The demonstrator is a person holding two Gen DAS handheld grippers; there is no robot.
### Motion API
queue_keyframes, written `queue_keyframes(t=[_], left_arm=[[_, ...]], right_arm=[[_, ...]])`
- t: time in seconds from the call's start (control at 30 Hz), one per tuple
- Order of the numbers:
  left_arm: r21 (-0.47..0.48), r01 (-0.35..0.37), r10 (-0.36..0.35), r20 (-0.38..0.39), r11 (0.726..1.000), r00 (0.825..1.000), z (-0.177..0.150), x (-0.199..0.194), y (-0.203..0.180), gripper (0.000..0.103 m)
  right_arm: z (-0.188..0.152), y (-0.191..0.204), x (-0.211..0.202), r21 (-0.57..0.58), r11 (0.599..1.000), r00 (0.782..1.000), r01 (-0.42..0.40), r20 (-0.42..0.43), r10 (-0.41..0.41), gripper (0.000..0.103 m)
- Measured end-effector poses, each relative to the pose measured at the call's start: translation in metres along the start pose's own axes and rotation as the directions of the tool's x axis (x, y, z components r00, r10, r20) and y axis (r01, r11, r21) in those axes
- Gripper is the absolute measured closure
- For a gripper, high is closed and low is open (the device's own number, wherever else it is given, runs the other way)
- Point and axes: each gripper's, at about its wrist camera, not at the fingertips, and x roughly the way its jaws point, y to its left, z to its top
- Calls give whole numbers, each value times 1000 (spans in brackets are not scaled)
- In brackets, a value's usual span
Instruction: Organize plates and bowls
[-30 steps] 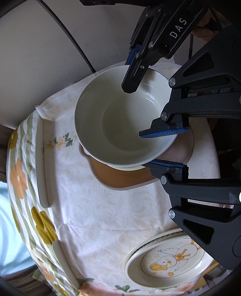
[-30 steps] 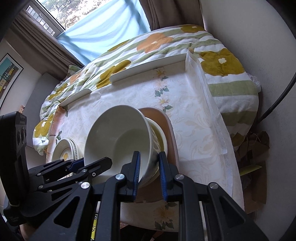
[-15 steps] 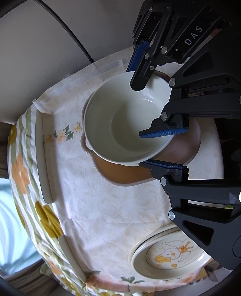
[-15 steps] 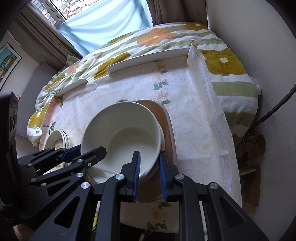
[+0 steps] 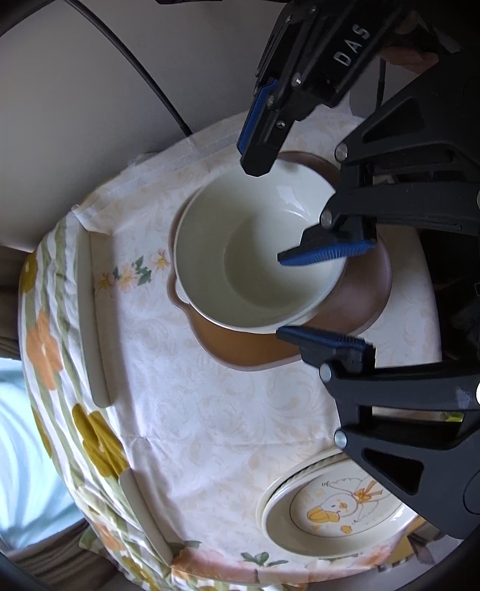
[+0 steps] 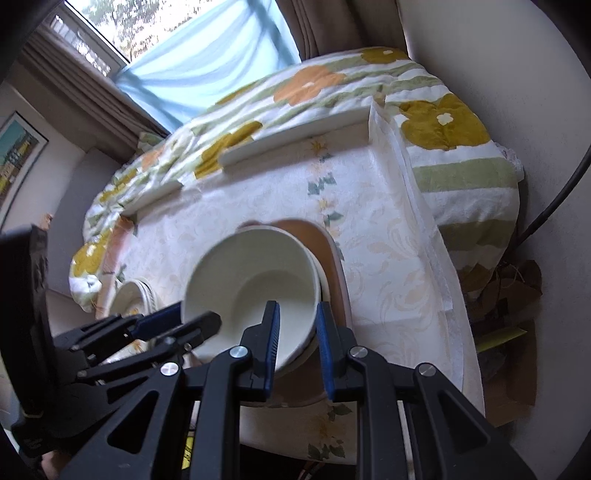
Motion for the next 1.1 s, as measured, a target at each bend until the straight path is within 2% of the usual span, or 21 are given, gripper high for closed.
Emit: queue_keyframes(t=[0.03,0.1,0.17,0.23,0.27,0.3,0.4,0.5,0.6,0.67,0.77,0.97,1.1], left_arm=[[1,2,-2,11,1000,1000,0,-4,0,41],[5,13,-13,41,1000,999,1,-15,0,19],[9,7,-8,63,1000,998,3,-26,1,18],[19,-9,8,73,1000,997,5,-35,4,18],[22,-12,10,84,1000,996,6,-41,7,18],[21,-10,7,100,1000,995,7,-49,12,18],[2,-11,10,142,1000,990,10,-68,27,17],[-14,-37,39,148,999,988,13,-77,44,9],[8,-54,53,83,999,995,11,-71,53,8],[23,-43,41,48,999,998,5,-67,58,8],[28,-8,8,6,1000,1000,-4,-58,63,8],[94,-34,41,-70,995,997,-17,-30,58,8],[103,3,9,-115,995,993,-18,-12,53,8]], right_arm=[[2,1,-5,2,1000,1000,-4,14,4,85],[5,2,-15,1,1000,999,-4,35,4,85],[8,3,-26,-2,1000,998,-11,59,11,82],[11,3,-38,-8,1000,996,-21,86,22,65],[12,3,-46,-15,999,994,-33,102,35,47],[14,3,-53,-25,999,992,-42,116,44,34],[16,6,-69,-81,996,989,-23,144,35,14],[15,11,-75,-182,982,993,48,115,-27,13],[13,14,-68,-275,947,986,168,26,-167,13],[9,15,-62,-312,929,976,201,-12,-215,13],[4,12,-50,-360,907,967,216,-50,-250,13],[1,2,-4,-387,902,947,190,-172,-273,15],[1,-1,17,-379,913,935,155,-241,-259,34]])
